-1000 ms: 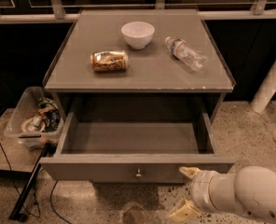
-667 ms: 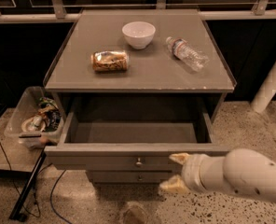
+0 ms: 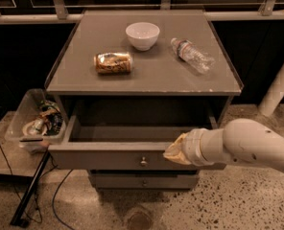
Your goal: Close top drawer
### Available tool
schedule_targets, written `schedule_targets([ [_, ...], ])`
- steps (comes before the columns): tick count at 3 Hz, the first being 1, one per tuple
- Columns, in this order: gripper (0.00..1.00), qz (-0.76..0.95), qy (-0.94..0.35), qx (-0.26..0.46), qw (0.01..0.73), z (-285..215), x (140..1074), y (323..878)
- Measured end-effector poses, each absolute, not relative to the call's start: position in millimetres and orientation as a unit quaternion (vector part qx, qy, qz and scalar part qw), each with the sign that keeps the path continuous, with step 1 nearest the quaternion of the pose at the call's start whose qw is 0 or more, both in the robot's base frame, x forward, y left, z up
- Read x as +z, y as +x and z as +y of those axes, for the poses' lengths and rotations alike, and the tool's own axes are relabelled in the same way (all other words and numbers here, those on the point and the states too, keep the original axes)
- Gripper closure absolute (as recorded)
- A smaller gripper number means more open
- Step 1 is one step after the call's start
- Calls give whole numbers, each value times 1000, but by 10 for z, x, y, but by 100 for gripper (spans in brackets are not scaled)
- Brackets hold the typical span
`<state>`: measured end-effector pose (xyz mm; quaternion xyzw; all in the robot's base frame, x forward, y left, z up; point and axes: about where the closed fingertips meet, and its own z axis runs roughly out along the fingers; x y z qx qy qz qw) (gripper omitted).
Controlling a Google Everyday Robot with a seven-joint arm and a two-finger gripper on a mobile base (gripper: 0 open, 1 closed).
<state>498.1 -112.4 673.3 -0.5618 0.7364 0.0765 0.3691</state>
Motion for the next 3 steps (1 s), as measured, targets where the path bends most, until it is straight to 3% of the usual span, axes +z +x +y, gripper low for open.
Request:
schedule_targets([
  [1,82,736,-562,77,369,-1124,6733,4967],
  [3,36,736,-562,77,369,-1123,6733,4966],
])
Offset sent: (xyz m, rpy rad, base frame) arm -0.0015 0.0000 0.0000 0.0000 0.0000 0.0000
